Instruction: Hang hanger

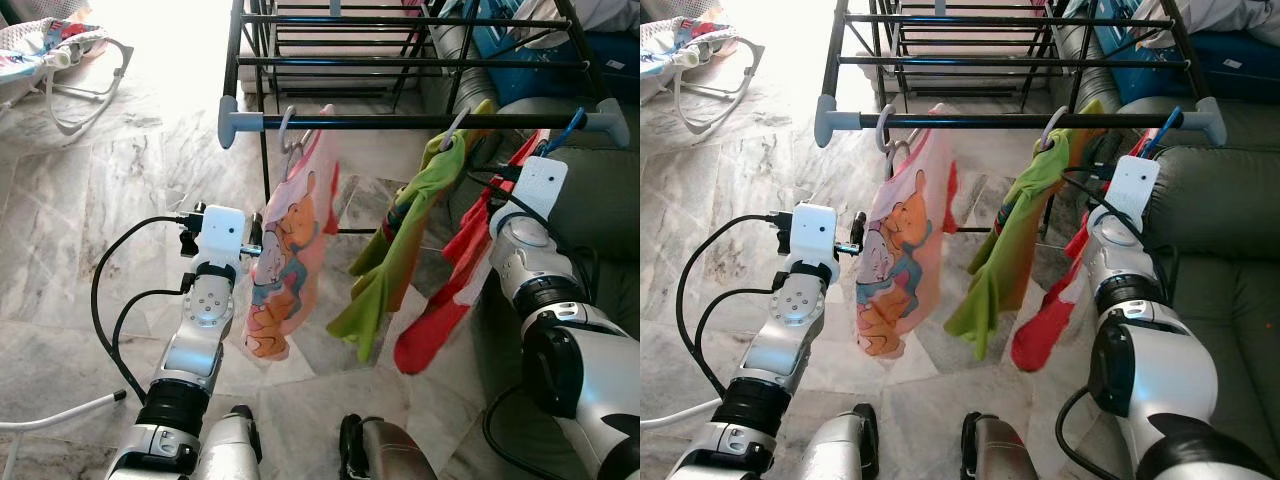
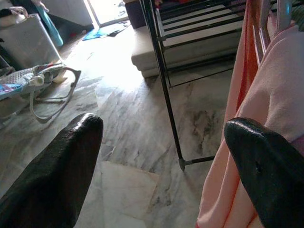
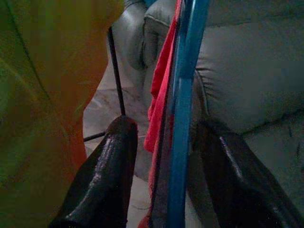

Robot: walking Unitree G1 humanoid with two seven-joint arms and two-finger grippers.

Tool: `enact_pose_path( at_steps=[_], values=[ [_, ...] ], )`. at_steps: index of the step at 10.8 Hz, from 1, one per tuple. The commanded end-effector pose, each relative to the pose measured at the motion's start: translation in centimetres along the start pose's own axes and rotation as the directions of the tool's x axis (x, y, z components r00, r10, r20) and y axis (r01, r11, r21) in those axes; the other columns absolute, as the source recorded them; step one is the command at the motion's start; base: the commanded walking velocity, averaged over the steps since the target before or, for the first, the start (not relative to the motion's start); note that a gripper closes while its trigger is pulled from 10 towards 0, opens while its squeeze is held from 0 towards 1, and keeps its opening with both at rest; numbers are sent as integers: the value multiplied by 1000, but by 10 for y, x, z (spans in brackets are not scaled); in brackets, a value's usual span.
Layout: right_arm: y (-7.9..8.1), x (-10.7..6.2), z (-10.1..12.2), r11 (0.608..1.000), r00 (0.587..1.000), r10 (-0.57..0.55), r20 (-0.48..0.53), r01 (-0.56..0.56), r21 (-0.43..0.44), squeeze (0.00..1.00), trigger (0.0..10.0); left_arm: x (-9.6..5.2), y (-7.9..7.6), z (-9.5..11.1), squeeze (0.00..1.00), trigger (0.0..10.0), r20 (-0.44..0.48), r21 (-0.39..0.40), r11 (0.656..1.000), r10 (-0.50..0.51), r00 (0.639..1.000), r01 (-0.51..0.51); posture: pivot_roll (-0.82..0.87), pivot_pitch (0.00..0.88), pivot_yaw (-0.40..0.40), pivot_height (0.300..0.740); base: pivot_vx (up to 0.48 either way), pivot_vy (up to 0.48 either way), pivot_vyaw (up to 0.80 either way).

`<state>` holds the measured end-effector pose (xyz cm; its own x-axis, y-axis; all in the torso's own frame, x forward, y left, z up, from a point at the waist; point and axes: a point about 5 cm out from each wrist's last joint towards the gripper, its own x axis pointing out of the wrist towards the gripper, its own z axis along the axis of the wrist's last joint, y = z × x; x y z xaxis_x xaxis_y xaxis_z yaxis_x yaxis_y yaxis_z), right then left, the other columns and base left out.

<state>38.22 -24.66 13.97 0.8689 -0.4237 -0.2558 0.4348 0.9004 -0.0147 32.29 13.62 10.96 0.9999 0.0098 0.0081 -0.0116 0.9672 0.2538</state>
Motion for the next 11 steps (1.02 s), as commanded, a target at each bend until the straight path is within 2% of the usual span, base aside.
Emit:
enact_pose_path(
  at_steps=[1, 6, 8, 11],
  values=[
    [-5, 1, -4, 1000, 999, -17, -29, 17, 10, 392, 0, -3, -1, -2, 0, 10000, -12, 9, 1000, -11, 1000, 11, -87, 188, -13, 740, 0, 0, 0],
    [-10, 1, -6, 999, 999, -34, -33, 35, 39, 396, 0, -3, -1, -1, 0, 10000, -14, 11, 1000, -14, 1000, 14, -85, 187, -12, 740, 0, 0, 0],
    [-11, 2, 0, 999, 1000, -29, -10, 29, 36, 392, 0, -3, -1, -2, 0, 10000, -16, 10, 1000, -15, 1000, 16, -86, 183, -13, 740, 0, 0, 0],
    [-12, 2, -2, 999, 1000, -25, -9, 26, 33, 388, 0, -3, -2, -6, 0, 10000, -36, 27, 999, -18, 999, 19, -85, 173, -11, 740, 0, 0, 0]
  ],
)
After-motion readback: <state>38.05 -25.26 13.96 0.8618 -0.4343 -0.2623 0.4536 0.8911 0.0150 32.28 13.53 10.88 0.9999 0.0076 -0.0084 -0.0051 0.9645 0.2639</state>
